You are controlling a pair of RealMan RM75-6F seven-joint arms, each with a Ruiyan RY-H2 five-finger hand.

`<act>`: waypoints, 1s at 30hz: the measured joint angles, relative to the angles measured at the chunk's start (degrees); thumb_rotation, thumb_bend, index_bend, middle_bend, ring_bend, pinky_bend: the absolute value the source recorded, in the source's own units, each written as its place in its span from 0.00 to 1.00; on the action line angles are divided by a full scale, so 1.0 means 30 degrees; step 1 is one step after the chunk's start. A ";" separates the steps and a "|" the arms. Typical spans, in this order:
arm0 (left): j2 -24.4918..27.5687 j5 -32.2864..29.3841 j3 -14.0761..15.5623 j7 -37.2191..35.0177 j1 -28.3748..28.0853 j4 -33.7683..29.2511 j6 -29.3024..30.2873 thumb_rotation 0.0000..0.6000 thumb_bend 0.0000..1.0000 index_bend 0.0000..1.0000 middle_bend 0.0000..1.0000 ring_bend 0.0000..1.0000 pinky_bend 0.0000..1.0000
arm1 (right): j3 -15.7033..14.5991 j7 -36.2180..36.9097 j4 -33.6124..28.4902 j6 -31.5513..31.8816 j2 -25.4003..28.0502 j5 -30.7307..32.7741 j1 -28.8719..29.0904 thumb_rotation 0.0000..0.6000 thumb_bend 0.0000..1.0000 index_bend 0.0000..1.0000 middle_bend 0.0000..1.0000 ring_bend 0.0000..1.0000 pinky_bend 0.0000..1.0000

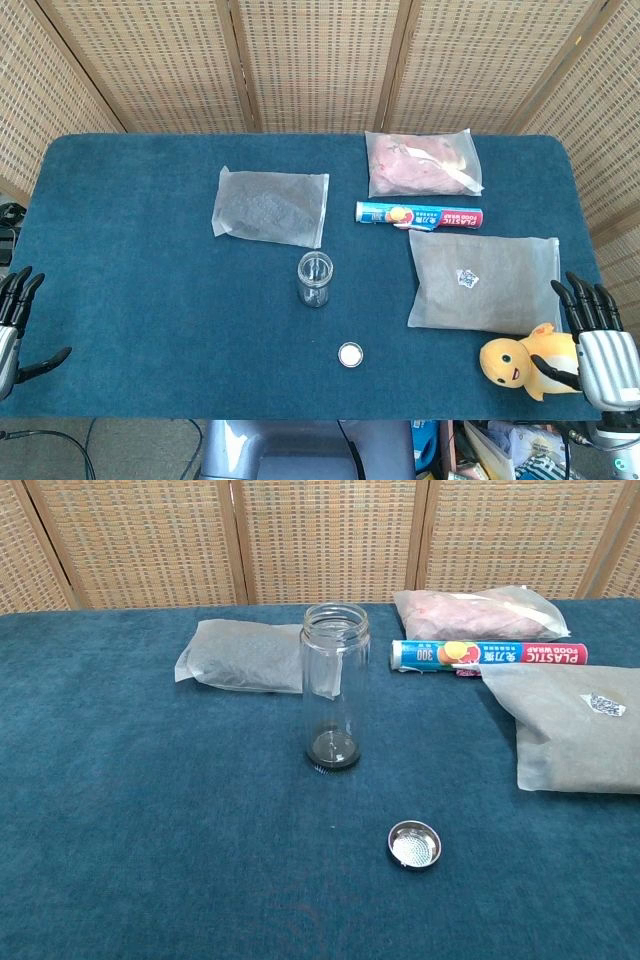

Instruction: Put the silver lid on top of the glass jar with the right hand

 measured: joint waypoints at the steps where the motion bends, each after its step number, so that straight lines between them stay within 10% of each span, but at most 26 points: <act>1: 0.0003 -0.0007 -0.0005 -0.0004 -0.0006 -0.0001 -0.0014 1.00 0.00 0.00 0.00 0.00 0.00 | -0.0002 -0.0003 0.0004 0.0005 0.0003 -0.0009 -0.0002 1.00 0.00 0.00 0.00 0.00 0.00; 15: -0.0035 -0.0382 -0.0157 0.0072 -0.0178 -0.0026 -0.0437 1.00 0.00 0.00 0.00 0.00 0.00 | -0.0581 0.2079 0.0256 -0.1377 0.0148 -0.1762 0.1010 1.00 0.00 0.17 0.00 0.00 0.00; 30: 0.0081 -0.0963 -0.0377 -0.0229 -0.0380 -0.0096 -0.0931 1.00 0.00 0.00 0.00 0.00 0.00 | -0.0300 0.4137 -0.0298 -1.0945 -0.1271 -0.0904 0.7070 1.00 0.24 0.37 0.00 0.00 0.00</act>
